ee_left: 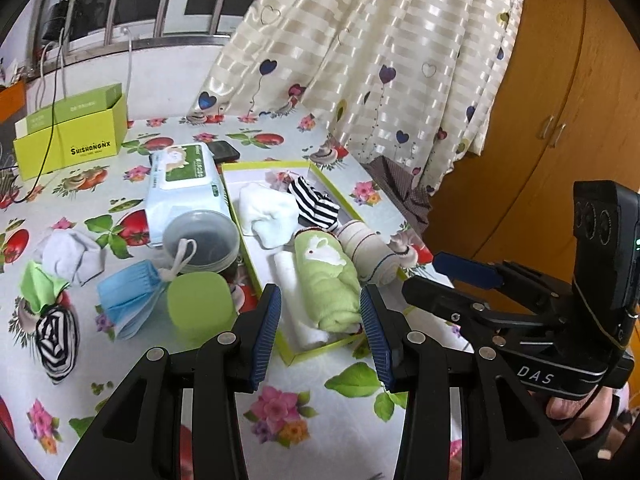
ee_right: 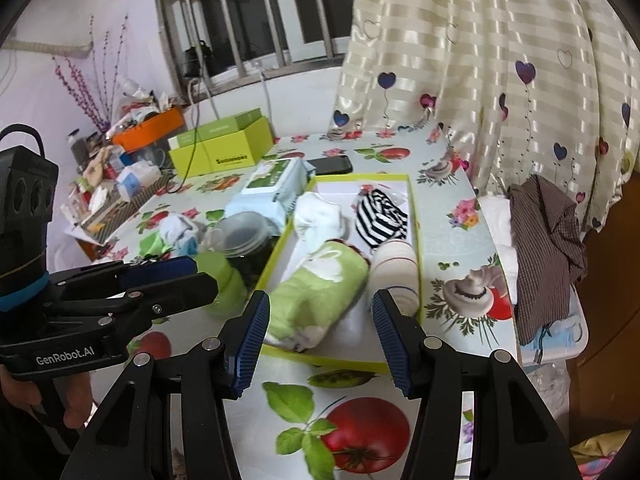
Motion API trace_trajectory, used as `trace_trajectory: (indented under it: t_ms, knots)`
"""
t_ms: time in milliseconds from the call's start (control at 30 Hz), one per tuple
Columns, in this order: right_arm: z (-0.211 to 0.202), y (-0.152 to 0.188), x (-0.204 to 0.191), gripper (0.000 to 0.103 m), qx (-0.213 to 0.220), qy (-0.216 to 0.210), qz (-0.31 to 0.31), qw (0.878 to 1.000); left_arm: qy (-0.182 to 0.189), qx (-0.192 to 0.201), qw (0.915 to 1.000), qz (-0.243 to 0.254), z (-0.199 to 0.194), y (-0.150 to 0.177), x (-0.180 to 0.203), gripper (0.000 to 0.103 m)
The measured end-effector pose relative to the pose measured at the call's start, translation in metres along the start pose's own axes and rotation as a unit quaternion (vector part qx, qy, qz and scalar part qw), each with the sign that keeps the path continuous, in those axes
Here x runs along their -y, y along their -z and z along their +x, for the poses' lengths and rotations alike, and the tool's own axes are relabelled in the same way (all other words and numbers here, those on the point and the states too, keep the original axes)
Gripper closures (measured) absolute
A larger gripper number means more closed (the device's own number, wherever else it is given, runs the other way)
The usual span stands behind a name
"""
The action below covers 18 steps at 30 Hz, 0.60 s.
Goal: Organize soft objects
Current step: 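Withdraw both grippers from the tray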
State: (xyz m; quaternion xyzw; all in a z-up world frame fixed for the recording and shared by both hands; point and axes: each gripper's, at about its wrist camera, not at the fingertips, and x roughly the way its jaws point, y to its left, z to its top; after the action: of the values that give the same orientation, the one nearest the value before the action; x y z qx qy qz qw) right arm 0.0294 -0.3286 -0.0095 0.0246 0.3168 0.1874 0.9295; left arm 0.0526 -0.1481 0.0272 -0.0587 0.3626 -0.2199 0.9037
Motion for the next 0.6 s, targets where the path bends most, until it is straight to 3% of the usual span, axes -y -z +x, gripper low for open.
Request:
trace_trajectory:
  t_ms: [600]
  knots:
    - [-0.004, -0.002, -0.053, 0.05, -0.003, -0.017, -0.045, 0.999, -0.025, 0.028, 0.9989, -0.029, -0.042, 0.016, -0.029, 0.06]
